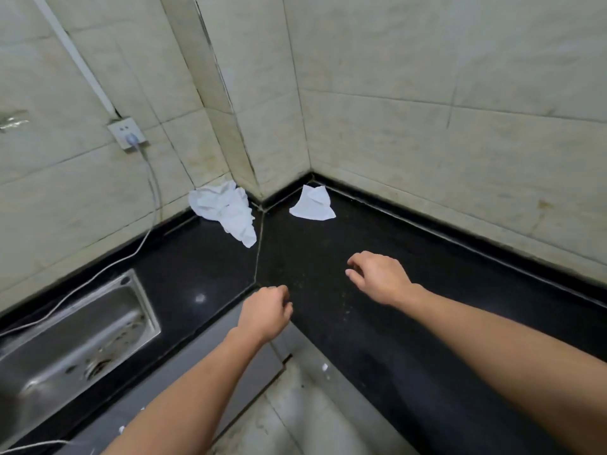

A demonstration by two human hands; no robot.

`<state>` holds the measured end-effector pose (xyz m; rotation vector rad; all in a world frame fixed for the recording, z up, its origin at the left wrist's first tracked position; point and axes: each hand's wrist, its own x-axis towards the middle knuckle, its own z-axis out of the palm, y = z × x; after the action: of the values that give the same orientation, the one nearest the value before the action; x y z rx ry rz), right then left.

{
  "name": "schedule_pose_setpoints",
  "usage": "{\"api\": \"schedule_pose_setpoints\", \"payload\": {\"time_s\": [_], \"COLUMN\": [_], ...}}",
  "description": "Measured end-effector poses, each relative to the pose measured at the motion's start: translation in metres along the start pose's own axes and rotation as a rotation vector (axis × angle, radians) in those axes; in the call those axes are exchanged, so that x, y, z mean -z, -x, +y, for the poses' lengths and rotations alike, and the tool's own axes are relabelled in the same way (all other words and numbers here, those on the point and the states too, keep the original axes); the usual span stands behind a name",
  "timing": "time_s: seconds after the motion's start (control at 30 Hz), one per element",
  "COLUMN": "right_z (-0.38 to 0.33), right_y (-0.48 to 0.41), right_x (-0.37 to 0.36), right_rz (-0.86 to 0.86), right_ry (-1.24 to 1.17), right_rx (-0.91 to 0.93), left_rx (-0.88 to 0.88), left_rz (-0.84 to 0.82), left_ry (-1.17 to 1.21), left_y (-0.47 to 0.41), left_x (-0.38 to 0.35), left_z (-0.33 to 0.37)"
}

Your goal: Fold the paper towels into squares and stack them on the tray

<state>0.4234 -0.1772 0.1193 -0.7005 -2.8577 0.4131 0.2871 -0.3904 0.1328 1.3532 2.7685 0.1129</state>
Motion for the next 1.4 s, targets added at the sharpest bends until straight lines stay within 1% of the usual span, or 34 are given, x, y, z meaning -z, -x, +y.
{"api": "schedule_pose_setpoints", "payload": {"time_s": [0.1, 0.33, 0.6, 0.77, 0.87, 1.0, 1.17, 1.4], "right_z": [0.004, 0.008, -0.007, -0.033, -0.035, -0.022, 0.001, 0.028], "right_y": [-0.053, -0.144, -0.257, -0.317, -0.34, -0.378, -0.423, -0.477], "right_x": [-0.008, -0.039, -0.092, -0.118, -0.125, -0.136, -0.163, -0.208], "right_rz": [-0.046, -0.133, -0.16, -0.201, -0.237, -0.308, -0.388, -0.382], "right_ry": [0.006, 0.013, 0.064, 0.065, 0.089, 0.123, 0.141, 0.121], "right_rx": [-0.018, -0.073, -0.278, -0.335, -0.355, -0.405, -0.446, -0.504], "left_rx": [0.02, 0.013, -0.119, -0.193, -0.224, -0.239, -0.183, -0.104], "left_rz": [-0.003, -0.095, -0.118, -0.167, -0.182, -0.239, -0.295, -0.339], "left_ry": [0.033, 0.063, 0.088, 0.075, 0.084, 0.111, 0.115, 0.123], "left_y": [-0.047, -0.129, -0.257, -0.325, -0.348, -0.373, -0.386, -0.406], "left_x": [0.004, -0.011, -0.018, -0.018, -0.024, -0.042, -0.066, -0.08], "left_z": [-0.02, -0.078, -0.176, -0.236, -0.25, -0.263, -0.279, -0.302]}}
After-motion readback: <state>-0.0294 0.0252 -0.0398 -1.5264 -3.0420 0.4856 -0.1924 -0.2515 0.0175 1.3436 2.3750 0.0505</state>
